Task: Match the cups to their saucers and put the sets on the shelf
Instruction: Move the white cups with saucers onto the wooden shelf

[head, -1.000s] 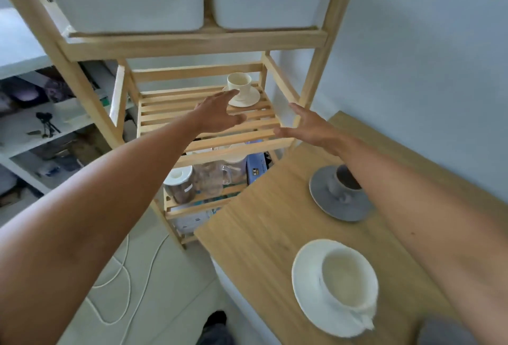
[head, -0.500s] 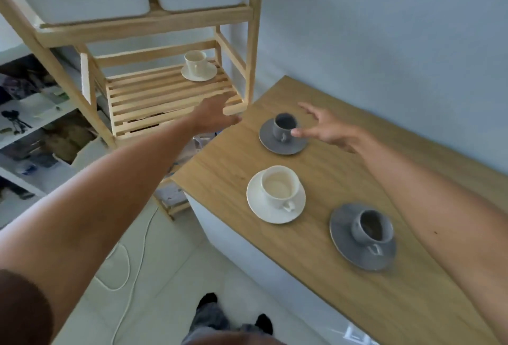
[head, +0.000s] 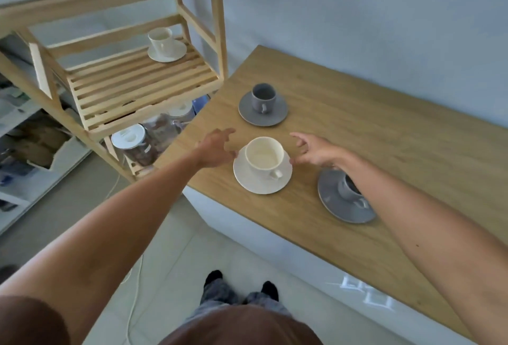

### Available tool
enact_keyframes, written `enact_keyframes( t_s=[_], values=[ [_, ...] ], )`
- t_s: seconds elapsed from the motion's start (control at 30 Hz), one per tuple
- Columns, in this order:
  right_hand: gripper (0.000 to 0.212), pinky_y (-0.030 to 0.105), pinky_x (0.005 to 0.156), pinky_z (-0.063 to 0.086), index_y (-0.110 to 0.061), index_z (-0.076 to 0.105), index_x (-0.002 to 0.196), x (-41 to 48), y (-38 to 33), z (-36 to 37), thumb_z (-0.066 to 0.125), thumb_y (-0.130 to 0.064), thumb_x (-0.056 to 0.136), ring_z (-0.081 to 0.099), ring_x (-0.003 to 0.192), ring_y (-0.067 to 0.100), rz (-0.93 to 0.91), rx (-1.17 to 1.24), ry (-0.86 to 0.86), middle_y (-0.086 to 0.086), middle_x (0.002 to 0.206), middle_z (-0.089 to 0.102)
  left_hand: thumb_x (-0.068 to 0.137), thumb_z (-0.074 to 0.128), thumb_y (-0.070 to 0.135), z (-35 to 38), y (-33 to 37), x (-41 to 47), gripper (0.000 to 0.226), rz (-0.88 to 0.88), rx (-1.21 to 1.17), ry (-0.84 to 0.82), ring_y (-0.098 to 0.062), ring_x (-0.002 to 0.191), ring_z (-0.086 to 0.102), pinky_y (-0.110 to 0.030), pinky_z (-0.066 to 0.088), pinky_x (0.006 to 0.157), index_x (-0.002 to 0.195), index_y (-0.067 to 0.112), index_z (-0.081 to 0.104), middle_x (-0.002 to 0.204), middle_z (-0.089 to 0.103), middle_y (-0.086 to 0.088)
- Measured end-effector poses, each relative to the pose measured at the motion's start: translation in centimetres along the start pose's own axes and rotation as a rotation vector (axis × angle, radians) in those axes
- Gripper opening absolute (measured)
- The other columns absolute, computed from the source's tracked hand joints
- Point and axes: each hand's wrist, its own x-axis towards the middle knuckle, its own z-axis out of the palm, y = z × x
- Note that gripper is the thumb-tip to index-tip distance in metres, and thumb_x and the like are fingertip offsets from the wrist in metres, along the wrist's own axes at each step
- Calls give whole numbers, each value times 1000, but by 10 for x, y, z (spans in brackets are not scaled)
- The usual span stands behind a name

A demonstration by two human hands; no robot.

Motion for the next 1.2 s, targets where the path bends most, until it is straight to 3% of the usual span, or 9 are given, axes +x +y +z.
enact_keyframes(
  t_s=[0.07, 0.17, 0.27, 0.4, 0.6, 0.67, 0.83, 1.03, 1.2],
  values=[
    [90, 40, 102, 47, -29, 34, 152, -1, 4, 10, 85, -28, 77, 60, 110, 21, 6, 7, -9, 3, 126, 58, 81, 66, 35, 11, -5, -6, 73, -26, -1, -55, -33, 120, 49, -56, 36, 106, 146, 27, 35, 123, 56, -10],
    [85, 38, 83, 59, -26, 41, 149, -3, 7, 22, 85, -17, 77, 65, 81, 18, 26, 84, -13, 3, 102, 59, 83, 60, 36, 26, -10, -17, 68, -27, -10, -60, -33, 115, 52, -57, 39, 102, 145, 26, 34, 107, 60, -7],
    [81, 35, 71, 62, -27, 44, 147, -4, 11, 30, 83, -12, 78, 65, 78, 18, 28, 89, -13, 5, 94, 58, 85, 58, 37, 37, -9, -25, 63, -23, -40, -17, -26, 103, 54, -55, 41, 100, 143, 27, 34, 89, 54, 5],
    [83, 24, 56, 59, -29, 40, 149, -5, 11, 37, 82, -13, 79, 66, 74, 15, 17, 84, 16, 4, 91, 57, 85, 61, 37, 46, -4, -33, 61, -5, -84, 8, -22, 98, 54, -51, 42, 98, 141, 30, 37, 87, 53, 8],
    [81, 24, 58, 59, -28, 43, 147, -2, 17, 47, 83, -13, 78, 66, 71, 12, -4, 163, 90, -1, 87, 56, 87, 64, 25, 56, 4, -36, 61, -3, -237, 71, -30, 117, 52, -51, 44, 100, 142, 20, 39, 126, 58, -7],
    [81, 25, 61, 60, -27, 43, 148, 1, 19, 49, 83, -13, 78, 66, 73, 11, -7, 206, 97, -1, 88, 55, 88, 64, 22, 57, 4, -35, 58, 7, -289, 80, -28, 114, 52, -47, 46, 98, 141, 21, 41, 120, 58, -3],
    [81, 25, 63, 60, -29, 44, 147, 10, 19, 48, 84, -14, 78, 67, 78, 14, -32, 280, 83, 2, 90, 55, 90, 62, 17, 55, 2, -35, 57, -30, -439, 81, -18, 99, 53, -26, 43, 76, 142, 26, 40, 100, 54, 8],
    [79, 26, 62, 60, -30, 45, 146, 20, 11, 41, 84, -17, 78, 68, 85, 15, -77, 366, 71, 3, 95, 59, 93, 59, 20, 45, 0, -28, 58, -101, -509, 83, -18, 102, 57, -28, 46, 79, 145, 29, 36, 99, 54, 10],
    [74, 27, 64, 60, -30, 48, 144, 27, -10, 30, 82, -17, 80, 70, 88, 16, -137, 411, 22, 4, 100, 65, 92, 60, 20, 28, -2, -24, 56, -111, -528, 147, -18, 101, 58, -19, 45, 70, 142, 31, 39, 97, 53, 15]
  ],
)
